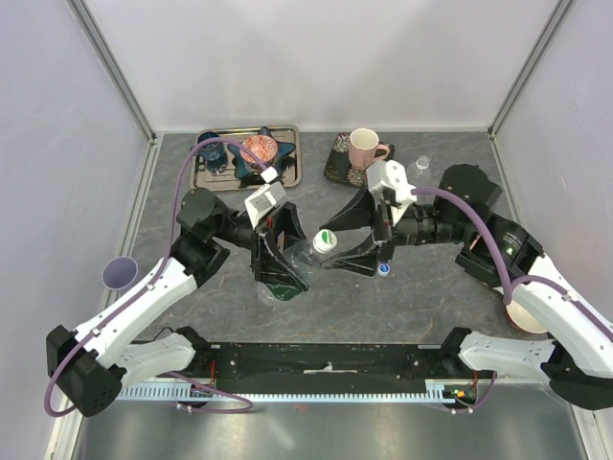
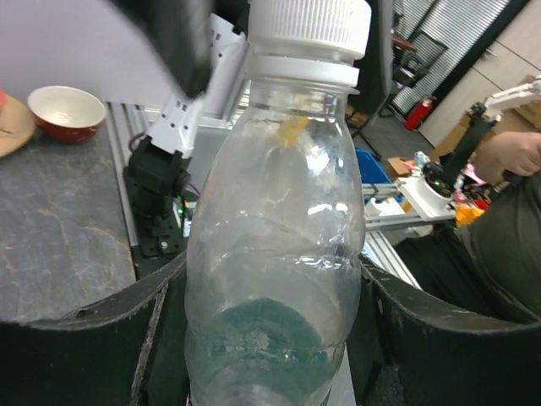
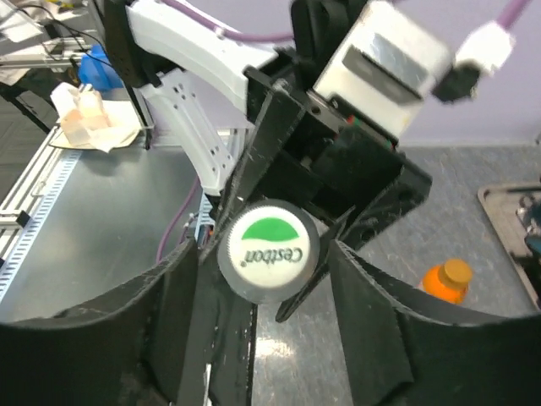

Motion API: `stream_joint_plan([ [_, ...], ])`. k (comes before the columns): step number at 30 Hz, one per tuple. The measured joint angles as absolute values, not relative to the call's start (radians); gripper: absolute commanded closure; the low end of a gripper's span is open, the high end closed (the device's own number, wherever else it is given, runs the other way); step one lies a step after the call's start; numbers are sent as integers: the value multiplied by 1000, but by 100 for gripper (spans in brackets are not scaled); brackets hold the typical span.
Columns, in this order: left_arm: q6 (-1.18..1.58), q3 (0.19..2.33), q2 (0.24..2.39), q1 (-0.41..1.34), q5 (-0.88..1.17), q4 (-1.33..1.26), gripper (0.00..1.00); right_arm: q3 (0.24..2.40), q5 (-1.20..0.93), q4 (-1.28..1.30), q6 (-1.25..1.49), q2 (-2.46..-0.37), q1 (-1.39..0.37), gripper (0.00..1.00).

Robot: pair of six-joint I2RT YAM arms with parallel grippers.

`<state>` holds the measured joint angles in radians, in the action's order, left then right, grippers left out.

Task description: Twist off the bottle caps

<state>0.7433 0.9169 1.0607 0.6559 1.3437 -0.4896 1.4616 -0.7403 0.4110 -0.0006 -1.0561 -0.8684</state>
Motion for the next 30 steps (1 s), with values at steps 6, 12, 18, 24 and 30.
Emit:
stream_joint_plan([
  [6, 600, 929, 998, 652, 1253, -338, 51, 1469, -600, 494, 68, -1082, -873, 8],
  [12, 466, 953, 962, 651, 1158, -207, 52, 1556, -459, 510, 125, -1085, -875, 2],
  [18, 364, 953, 916, 652, 937, -115, 51, 1676, -350, 484, 222, -1111, -875, 2],
  [24, 255, 926, 859, 725, 563, -79, 52, 1688, -180, 443, 358, -1129, -875, 2],
  [30, 112, 905, 846, 867, 126, -37, 53, 1711, -62, 458, 480, -1220, -875, 4],
])
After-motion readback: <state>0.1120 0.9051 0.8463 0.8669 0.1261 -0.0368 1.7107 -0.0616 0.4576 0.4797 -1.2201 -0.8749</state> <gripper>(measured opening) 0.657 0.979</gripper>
